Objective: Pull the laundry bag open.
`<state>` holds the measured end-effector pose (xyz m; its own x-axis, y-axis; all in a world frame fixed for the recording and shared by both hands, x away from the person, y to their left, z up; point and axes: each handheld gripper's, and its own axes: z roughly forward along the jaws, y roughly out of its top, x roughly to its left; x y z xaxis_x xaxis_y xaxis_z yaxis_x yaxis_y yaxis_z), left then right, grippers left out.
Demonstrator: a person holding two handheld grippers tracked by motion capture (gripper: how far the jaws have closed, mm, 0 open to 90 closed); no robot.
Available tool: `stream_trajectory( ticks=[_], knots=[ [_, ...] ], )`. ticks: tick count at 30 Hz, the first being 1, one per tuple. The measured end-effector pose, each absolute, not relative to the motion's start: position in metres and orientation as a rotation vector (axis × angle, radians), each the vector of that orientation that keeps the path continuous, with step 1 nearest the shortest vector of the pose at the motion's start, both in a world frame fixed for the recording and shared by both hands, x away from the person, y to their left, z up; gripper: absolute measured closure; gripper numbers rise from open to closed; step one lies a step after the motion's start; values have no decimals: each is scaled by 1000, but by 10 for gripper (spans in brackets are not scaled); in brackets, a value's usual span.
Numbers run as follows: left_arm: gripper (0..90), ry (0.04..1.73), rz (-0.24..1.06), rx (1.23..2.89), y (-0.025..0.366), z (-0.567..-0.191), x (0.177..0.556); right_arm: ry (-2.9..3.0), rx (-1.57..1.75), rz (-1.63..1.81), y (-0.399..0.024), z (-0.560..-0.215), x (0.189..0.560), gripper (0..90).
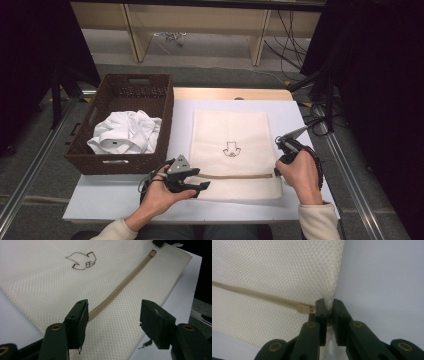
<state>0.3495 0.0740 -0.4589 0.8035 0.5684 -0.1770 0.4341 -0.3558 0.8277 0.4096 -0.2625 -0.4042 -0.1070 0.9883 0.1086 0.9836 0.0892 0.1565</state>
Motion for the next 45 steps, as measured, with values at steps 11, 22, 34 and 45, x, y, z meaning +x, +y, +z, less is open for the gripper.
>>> stream_trajectory(
  ticks=[11, 22, 34, 45],
  knots=[
    [417, 620, 201, 2021, 39, -448, 361, 2261, 2138, 316, -260, -399, 408, 847],
    [456, 526, 161, 2031, 3, -449, 368, 2298, 2061, 354, -262, -396, 406, 846],
    [529, 449, 112, 2043, -34, -447, 374, 2284, 2055, 364, -261, -393, 405, 847],
    [585, 444, 76, 2041, -64, -455, 378, 2297, 2028, 374, -261, -391, 403, 846]
  ],
)
